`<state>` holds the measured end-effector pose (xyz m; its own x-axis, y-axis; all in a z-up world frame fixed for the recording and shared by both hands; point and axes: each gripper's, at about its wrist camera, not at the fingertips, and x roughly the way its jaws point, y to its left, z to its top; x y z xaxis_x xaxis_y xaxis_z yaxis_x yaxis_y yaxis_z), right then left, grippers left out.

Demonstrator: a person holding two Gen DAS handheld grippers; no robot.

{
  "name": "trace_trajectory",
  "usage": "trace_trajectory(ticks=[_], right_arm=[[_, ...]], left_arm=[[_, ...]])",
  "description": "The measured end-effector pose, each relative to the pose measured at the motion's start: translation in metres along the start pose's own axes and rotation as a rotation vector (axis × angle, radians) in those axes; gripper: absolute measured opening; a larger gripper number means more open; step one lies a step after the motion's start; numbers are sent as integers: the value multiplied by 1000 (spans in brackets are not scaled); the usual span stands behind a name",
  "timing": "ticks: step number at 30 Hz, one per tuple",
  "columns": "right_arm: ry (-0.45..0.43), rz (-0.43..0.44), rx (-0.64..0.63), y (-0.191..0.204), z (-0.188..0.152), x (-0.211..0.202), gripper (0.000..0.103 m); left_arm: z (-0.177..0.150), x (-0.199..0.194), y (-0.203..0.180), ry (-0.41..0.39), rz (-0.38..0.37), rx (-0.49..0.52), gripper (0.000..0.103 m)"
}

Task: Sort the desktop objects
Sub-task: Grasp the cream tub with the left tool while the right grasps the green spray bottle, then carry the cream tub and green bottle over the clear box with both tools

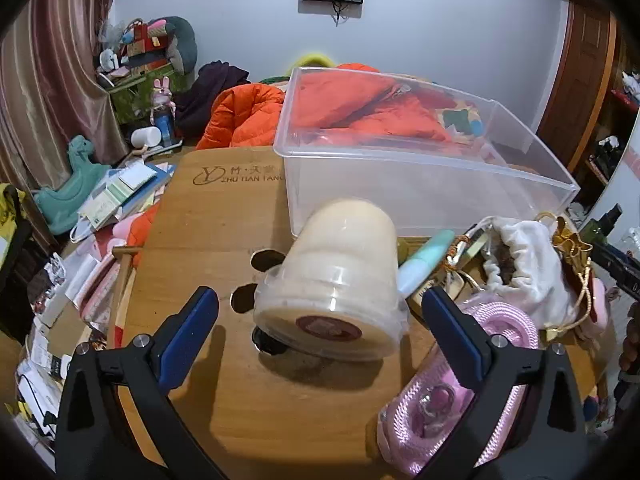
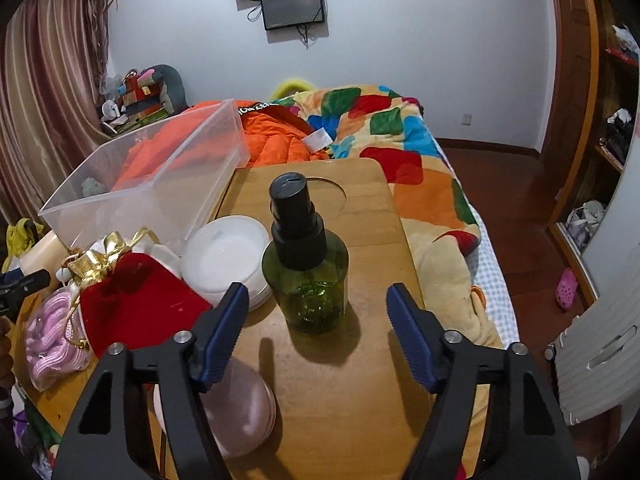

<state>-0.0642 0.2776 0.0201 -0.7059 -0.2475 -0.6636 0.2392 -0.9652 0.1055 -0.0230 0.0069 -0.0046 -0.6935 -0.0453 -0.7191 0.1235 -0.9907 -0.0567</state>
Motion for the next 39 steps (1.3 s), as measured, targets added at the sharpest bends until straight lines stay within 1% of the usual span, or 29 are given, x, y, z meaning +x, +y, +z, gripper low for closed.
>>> trace_trajectory(ticks=[1,2,3,4,6,9,11,14,16,21,27,32,39], right_arm=[[3,0,1,-1,1,2,62],[6,-1,1,-2,2,5,57],[11,-1,1,-1,4,7,56],[16,2,1,-1,4,9,54],[23,8,4,0,5,12,52],[28,4,0,5,5,17,52],[29,-2,-5,6,6,19,46],[32,2,-7,7,7,22,39],[29,-8,-16,9,8,23,39],[7,-11,-20,13,9,16,39],[-34,-10,-19,16,16,-3,39],[-59,-1,-24,22,22,-15,39],[-83,41,-39,37,29,-27,39]], left_arm=[[0,1,0,-2,5,2,102],[1,2,0,-2,7,4,98],[1,4,0,3,8,4,91],[1,6,0,14,3,4,88],[1,12,1,34,-17,-4,87],[-1,13,2,38,-19,-9,85],[-1,14,3,39,-17,-4,84],[0,14,2,34,-24,-2,77],[2,13,1,18,-32,-7,70],[0,12,3,20,-43,-25,70],[-3,6,12,33,-68,-62,69],[-2,-10,19,-1,-92,-97,69],[1,-27,21,-34,-103,-87,69]])
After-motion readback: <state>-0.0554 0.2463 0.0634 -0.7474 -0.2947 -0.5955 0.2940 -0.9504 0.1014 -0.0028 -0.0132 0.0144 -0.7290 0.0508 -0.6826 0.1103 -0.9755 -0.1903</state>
